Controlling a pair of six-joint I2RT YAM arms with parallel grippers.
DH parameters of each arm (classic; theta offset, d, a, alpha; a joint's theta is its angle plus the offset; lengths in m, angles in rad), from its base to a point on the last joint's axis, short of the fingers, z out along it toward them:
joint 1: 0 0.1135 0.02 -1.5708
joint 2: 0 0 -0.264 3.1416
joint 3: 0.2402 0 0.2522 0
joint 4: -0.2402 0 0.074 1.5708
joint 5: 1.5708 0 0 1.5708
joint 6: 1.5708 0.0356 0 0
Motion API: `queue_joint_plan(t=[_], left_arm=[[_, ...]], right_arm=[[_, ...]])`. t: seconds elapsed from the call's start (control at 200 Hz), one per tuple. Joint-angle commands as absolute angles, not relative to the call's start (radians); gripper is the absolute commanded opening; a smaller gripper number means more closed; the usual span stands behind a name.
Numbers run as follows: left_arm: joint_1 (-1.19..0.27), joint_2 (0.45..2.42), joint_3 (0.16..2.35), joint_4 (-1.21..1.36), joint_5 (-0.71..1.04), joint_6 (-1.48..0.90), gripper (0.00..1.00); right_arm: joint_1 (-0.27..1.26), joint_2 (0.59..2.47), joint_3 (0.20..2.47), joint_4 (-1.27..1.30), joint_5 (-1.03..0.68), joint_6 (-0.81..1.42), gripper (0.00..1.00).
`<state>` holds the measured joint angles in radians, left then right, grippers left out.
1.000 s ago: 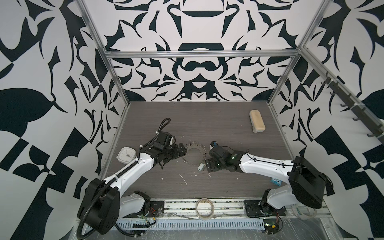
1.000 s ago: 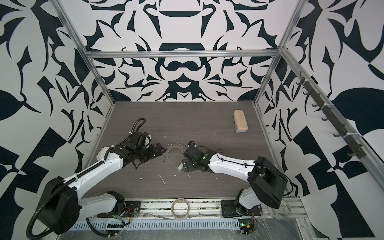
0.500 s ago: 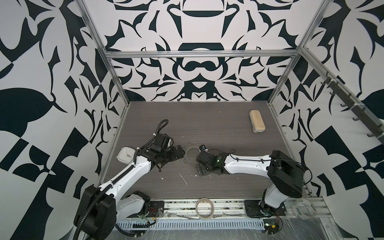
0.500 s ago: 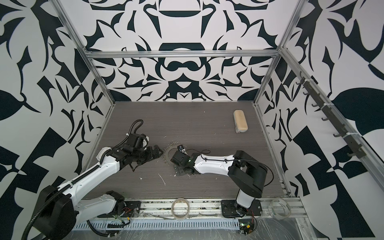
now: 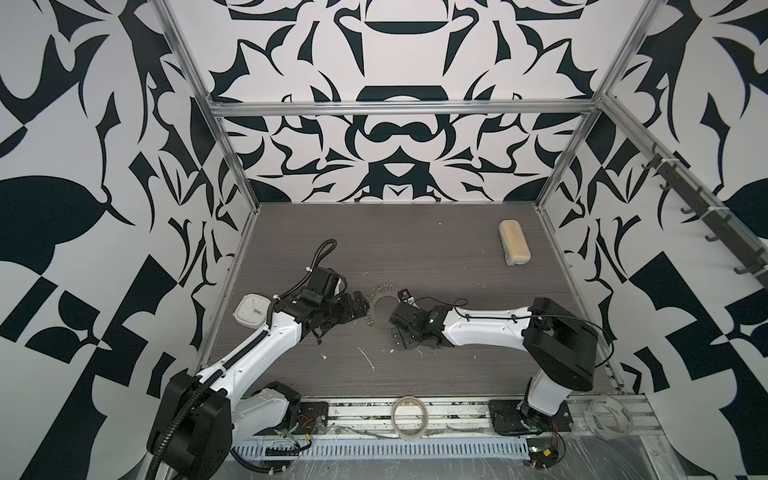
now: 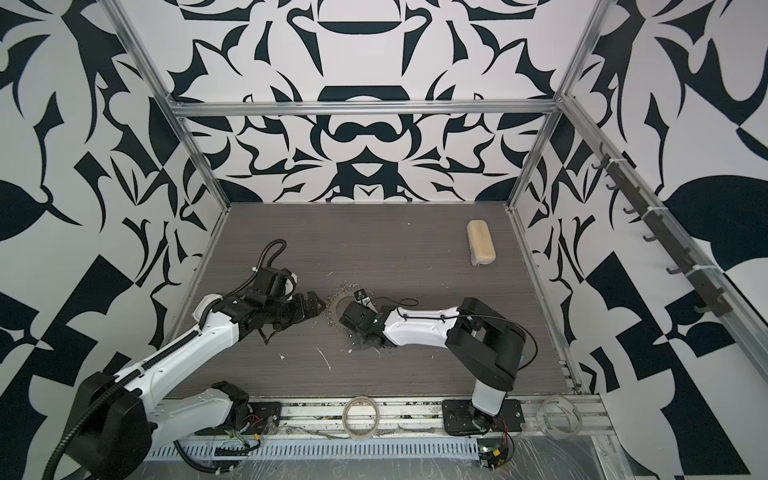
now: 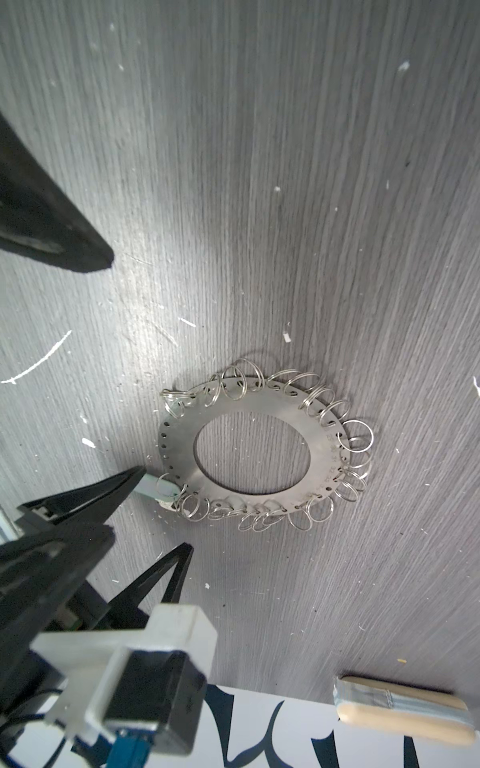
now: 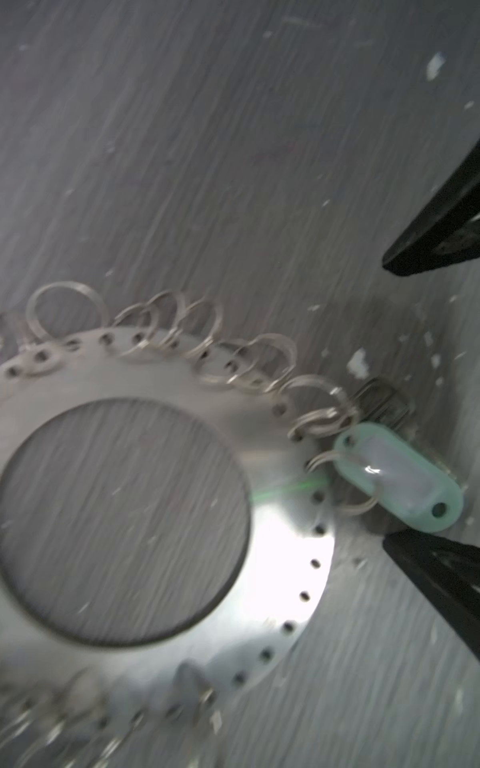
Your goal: Remove the keys from the keyring
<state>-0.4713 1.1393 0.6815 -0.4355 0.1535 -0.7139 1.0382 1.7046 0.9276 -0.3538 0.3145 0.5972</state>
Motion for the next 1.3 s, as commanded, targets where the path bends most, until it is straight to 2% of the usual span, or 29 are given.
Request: queue_joint_plan(t=[0.0,0.19,0.47,0.65,0.82,1.295], left_arm=[[-0.467,1.134,0.681,-0.462,0.145,-0.723,0.99],[-0.466,1.142,0.690,-0.468,0.145,-0.721,0.99],[-0.467,1.150,0.708,-0.476,0.147,-0.721,0.99],[-0.466,1.159,0.721,-0.480,0.147,-0.720,0.99],[-0.466,1.174,0.731,-0.486,0.143,-0.716,0.99],[-0.466,1.177,0.746,-0.498,0.131,-0.703,1.00]], right_arm=[[1.005,1.637,0.862,-0.409,0.349,0.609,1.00],[0.920,1.535,0.757,-0.416,0.297,0.628,1.00],[0.903,1.435,0.741,-0.353,0.203,0.606,1.00],[0.891,1.480,0.788,-0.323,0.142,0.597,1.00],[0.871,1.544,0.801,-0.309,0.156,0.595,1.00],[0.810,1.550,0.796,-0.255,0.103,0.585,1.00]])
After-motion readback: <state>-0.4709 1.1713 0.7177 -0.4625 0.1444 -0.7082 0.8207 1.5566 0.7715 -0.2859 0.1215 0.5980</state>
